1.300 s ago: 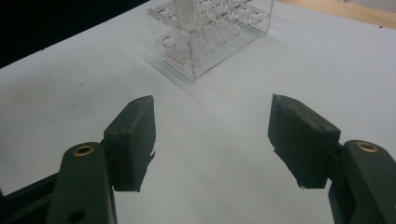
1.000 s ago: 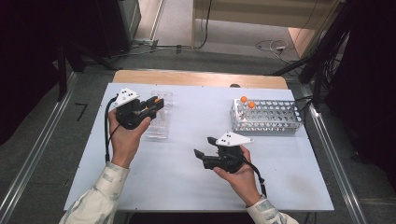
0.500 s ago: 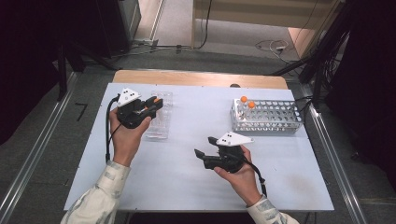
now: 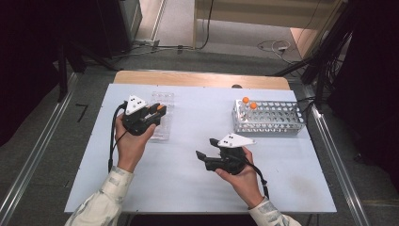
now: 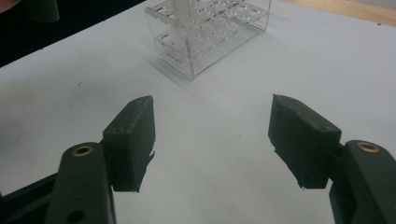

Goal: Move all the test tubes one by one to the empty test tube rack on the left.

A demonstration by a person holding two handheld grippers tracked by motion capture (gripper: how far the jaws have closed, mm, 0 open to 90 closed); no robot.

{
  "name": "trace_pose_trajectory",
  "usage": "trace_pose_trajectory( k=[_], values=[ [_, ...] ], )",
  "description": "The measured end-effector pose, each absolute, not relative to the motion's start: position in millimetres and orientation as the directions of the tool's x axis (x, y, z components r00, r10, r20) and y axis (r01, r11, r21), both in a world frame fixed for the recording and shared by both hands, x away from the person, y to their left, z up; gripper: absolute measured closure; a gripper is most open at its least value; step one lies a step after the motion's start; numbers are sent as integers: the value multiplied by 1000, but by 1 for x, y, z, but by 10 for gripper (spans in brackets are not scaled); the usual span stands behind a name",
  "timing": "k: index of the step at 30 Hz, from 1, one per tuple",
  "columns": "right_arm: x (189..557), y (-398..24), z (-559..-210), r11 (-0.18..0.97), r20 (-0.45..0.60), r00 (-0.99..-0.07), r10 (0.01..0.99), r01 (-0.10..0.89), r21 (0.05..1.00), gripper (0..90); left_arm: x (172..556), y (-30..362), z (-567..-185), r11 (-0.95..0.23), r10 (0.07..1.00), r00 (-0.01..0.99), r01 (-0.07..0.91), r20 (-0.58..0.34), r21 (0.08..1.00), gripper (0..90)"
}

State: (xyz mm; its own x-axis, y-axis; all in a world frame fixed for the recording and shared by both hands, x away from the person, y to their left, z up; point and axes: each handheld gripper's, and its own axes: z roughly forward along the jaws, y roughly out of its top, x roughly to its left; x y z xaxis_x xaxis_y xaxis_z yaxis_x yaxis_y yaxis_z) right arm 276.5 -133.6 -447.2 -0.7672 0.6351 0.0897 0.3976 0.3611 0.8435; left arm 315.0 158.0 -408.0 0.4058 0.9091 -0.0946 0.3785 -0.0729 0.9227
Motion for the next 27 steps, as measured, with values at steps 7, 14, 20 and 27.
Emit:
trace_pose_trajectory(
  k=[7, 14, 20, 27],
  values=[
    [276, -133, -448, 362, 93, -767, 635, 402, 841, 306, 314, 158, -413, -74, 909, 405, 387, -97, 919, 700],
    [276, -133, -448, 362, 94, -767, 635, 402, 841, 306, 313, 157, -412, -73, 908, 408, 384, -98, 920, 646],
    [276, -133, -448, 363, 92, -768, 634, 401, 841, 306, 311, 157, -410, -63, 908, 405, 380, -105, 923, 603],
    [277, -135, -447, 358, 89, -763, 640, 399, 844, 306, 305, 157, -405, -50, 905, 410, 373, -116, 927, 504]
  ],
)
